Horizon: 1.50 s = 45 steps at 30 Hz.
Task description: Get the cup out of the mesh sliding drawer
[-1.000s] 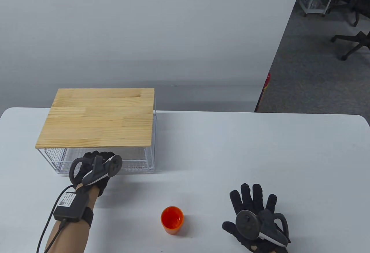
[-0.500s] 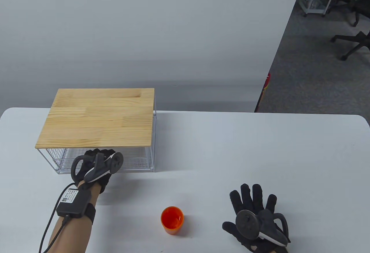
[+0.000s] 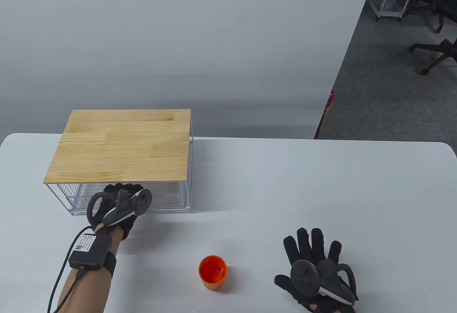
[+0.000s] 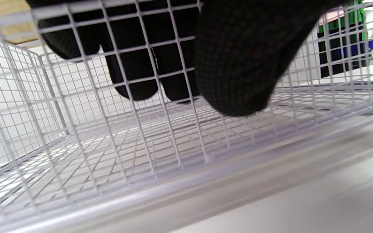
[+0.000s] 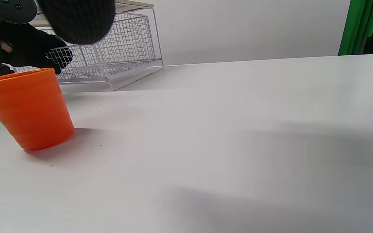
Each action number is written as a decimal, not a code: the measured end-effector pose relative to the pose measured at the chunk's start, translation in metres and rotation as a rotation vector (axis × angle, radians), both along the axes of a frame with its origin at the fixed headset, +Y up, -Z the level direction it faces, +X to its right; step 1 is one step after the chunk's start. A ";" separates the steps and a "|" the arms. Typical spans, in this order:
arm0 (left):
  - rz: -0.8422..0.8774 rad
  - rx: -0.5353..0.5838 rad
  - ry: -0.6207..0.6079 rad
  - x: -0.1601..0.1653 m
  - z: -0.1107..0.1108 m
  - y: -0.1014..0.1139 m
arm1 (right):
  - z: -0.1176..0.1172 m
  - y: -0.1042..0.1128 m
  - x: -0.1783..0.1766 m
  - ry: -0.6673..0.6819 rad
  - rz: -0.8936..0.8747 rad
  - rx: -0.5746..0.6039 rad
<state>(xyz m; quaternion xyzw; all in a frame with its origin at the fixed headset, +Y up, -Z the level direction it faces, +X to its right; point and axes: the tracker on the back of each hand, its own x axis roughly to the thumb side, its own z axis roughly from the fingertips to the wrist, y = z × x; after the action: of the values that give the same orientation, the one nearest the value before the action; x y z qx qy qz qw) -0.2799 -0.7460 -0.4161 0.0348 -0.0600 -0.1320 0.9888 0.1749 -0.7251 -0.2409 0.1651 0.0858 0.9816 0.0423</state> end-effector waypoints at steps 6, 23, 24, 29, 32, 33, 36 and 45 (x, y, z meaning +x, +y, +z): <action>0.091 -0.098 -0.099 0.002 0.018 0.008 | 0.000 -0.001 -0.001 0.005 0.000 -0.004; 0.146 -0.237 -0.267 0.024 0.116 0.020 | 0.002 -0.001 -0.007 0.046 -0.004 0.011; 0.148 -0.239 -0.273 0.025 0.120 0.020 | 0.002 -0.002 -0.007 0.047 -0.005 0.011; 0.196 -0.246 -0.307 0.031 0.138 0.027 | 0.003 -0.002 -0.007 0.051 -0.014 0.015; 0.200 -0.247 -0.311 0.032 0.145 0.030 | 0.004 0.000 -0.008 0.056 -0.018 0.025; 0.196 -0.245 -0.310 0.033 0.148 0.030 | 0.004 0.000 -0.008 0.057 -0.021 0.029; 0.161 -0.266 -0.314 0.036 0.154 0.030 | 0.005 0.002 -0.007 0.072 -0.038 0.032; 0.207 -0.290 -0.333 0.040 0.162 0.029 | 0.006 0.002 -0.008 0.084 -0.034 0.039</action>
<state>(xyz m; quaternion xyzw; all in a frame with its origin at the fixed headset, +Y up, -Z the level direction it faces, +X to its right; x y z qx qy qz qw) -0.2402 -0.7173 -0.2539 -0.0800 -0.2367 -0.0123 0.9682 0.1670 -0.7232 -0.2351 0.2083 0.0655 0.9745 0.0524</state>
